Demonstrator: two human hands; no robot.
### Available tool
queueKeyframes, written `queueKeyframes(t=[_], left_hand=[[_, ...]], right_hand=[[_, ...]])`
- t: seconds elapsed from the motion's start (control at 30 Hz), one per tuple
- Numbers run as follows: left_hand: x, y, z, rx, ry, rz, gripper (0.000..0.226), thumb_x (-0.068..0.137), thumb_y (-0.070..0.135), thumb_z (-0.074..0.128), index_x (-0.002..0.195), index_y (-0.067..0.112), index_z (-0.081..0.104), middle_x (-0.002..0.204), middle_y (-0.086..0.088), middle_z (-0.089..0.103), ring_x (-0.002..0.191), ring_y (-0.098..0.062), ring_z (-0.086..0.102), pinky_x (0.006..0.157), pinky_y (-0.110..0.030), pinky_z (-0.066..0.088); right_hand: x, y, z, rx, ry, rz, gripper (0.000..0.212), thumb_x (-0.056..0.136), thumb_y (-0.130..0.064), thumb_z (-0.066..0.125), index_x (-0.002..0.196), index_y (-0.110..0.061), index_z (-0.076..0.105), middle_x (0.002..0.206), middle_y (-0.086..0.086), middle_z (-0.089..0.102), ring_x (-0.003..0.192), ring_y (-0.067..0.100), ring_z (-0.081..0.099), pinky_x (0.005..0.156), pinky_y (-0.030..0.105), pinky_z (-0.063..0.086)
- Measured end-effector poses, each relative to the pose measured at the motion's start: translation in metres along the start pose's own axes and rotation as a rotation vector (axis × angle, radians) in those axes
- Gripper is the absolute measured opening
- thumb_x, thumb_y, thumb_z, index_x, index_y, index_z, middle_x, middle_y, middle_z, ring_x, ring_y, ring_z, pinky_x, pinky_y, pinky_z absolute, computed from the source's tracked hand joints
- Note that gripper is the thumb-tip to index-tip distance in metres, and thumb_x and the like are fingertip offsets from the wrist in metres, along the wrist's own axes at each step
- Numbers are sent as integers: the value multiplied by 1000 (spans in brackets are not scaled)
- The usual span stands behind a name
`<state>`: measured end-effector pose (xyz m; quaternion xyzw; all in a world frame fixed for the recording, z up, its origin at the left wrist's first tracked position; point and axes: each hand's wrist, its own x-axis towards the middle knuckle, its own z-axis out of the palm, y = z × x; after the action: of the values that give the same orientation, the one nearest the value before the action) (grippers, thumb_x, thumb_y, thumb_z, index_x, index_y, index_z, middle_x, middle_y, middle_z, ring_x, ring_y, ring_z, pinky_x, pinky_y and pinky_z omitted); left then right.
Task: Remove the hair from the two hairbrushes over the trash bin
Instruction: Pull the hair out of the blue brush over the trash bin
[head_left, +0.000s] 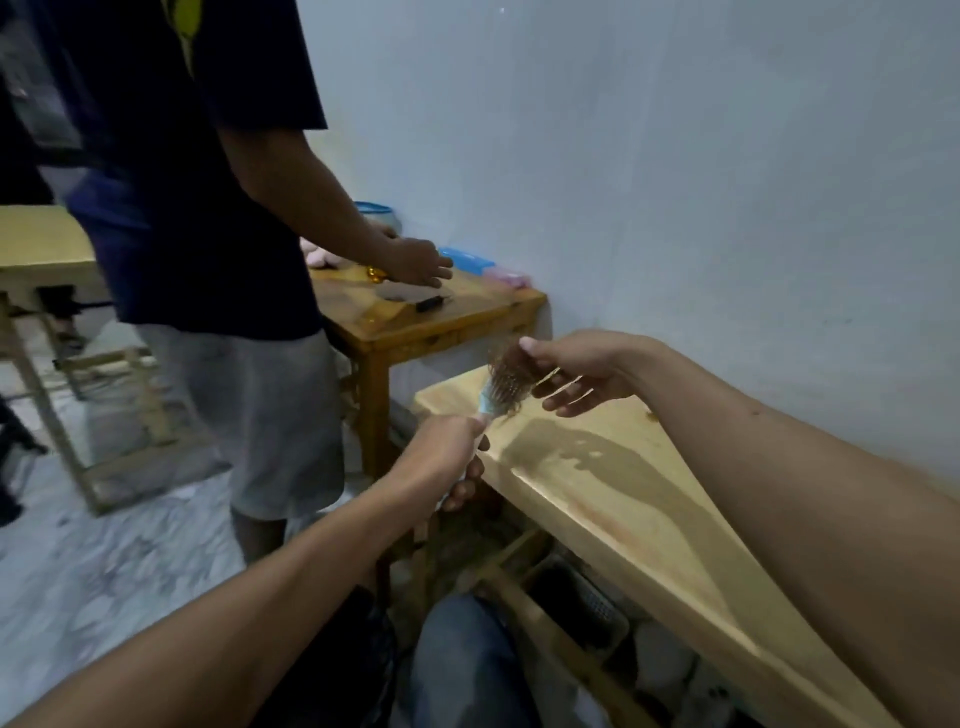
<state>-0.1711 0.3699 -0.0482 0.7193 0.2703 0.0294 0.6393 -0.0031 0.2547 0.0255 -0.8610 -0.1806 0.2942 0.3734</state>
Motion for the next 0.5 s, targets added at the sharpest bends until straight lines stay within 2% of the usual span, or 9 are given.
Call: queueKeyframes(t=[0.13,0.27,0.37,0.43,0.5], left_hand=[[-7,-31,-45,-13,22,-13,40,98,47,45,106,12,64,61,-2,53,40,-13,42,40,-26,30],[-26,-67,-80,58,178,-25,37,99,44,45,87,14,63,51,1,49,34,-13,39,37,-22,28],[-41,-98,-104,63,295,-55,37,98,45,46,78,17,59,55,0,48,36,-12,38,37,-21,29],[-51,-120,-119,152,385,-39,41,97,46,46,75,14,59,60,-1,55,43,-15,49,43,-27,40],[-60,-144,-134,389,468,-17,44,98,46,43,78,13,62,72,-1,66,63,-18,62,60,-35,52]], right_hand=[[19,-20,34,-111,-127,-11,47,100,-53,57,113,-10,70,110,10,74,91,23,73,78,37,63],[36,-38,82,-204,-334,5,51,100,-53,57,119,-7,71,107,12,76,90,23,74,81,37,63],[49,-46,127,-241,-460,-5,50,101,-54,55,117,-9,73,107,10,79,92,22,75,81,37,61],[58,-44,162,-256,-517,5,54,101,-56,53,119,-9,71,111,10,78,95,22,73,81,37,61],[65,-38,199,-280,-539,12,57,100,-57,54,123,-7,68,112,9,74,94,22,72,81,37,62]])
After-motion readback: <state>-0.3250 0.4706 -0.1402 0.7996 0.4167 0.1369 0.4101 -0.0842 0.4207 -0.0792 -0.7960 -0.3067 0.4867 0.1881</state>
